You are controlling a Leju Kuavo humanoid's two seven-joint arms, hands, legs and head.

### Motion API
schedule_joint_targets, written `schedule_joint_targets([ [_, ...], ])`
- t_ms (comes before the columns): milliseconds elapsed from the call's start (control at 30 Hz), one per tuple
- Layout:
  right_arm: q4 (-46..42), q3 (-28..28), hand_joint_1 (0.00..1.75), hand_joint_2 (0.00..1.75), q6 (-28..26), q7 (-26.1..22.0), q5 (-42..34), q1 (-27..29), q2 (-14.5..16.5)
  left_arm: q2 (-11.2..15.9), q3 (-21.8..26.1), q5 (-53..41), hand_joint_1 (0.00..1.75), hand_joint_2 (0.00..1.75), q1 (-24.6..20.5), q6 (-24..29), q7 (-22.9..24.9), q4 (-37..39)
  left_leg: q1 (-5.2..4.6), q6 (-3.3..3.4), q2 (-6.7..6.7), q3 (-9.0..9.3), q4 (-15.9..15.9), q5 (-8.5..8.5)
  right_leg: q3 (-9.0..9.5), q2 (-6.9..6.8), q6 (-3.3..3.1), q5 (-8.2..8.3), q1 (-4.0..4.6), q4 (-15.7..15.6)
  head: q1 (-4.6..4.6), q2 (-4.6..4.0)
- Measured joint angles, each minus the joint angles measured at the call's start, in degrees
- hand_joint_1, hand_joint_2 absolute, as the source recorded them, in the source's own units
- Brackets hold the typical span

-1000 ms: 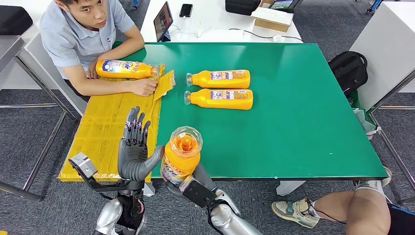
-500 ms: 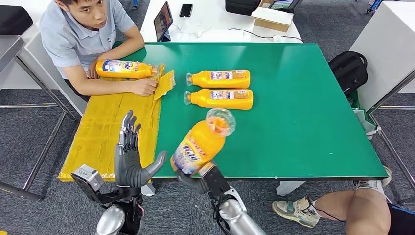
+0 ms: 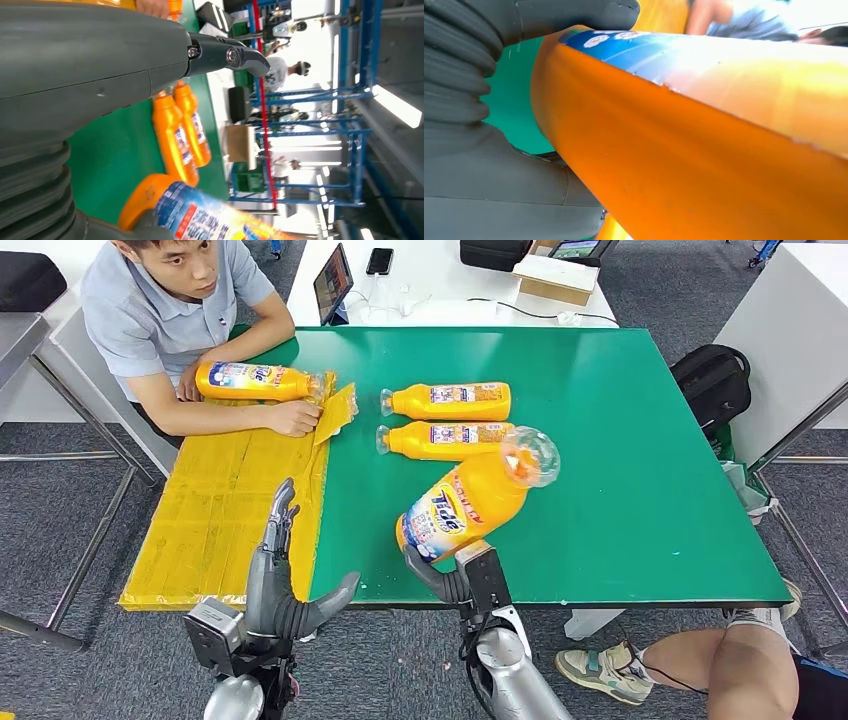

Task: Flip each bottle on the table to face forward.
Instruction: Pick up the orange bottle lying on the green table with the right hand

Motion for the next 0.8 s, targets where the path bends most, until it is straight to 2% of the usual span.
schedule_joint_targets([
  [133,0.95,2.11,1.75,1.75,0.62,2.54,9.46,-1.05,-0.66,0.33,-0.35,-0.59,0.00,1.75,-0.22,-1.36,0.87,0.62,0.01,0.00,0.01,0.00,0.00,0.00,-0.01,0.00,0.00,0.00,0.02,0.00,-0.01,0.00],
  [267,4.98,6.30,1.75,1.75,3.02,5.27,14.45,-3.50,-0.71,0.49,-1.05,-0.99,0.00,1.75,-1.05,-2.68,1.33,1.24,0.03,-0.01,-0.01,0.00,0.00,0.02,-0.01,-0.01,0.00,0.00,0.03,0.01,-0.01,0.00],
  [567,10.75,12.17,1.75,1.75,3.14,7.54,20.55,-7.20,-0.97,0.86,-1.22,-1.74,0.00,1.75,-3.31,-3.80,4.49,3.02,0.01,-0.01,-0.02,-0.01,0.00,0.02,0.02,-0.01,0.01,0.00,0.00,0.01,0.01,0.00],
  [800,13.63,15.25,1.75,1.75,4.31,7.76,20.42,-8.98,-0.44,1.05,-0.91,0.04,0.00,1.75,-5.15,-5.56,3.98,4.03,0.01,-0.01,-0.02,-0.01,0.00,0.02,0.01,-0.02,0.00,0.00,0.02,0.02,-0.01,0.00],
])
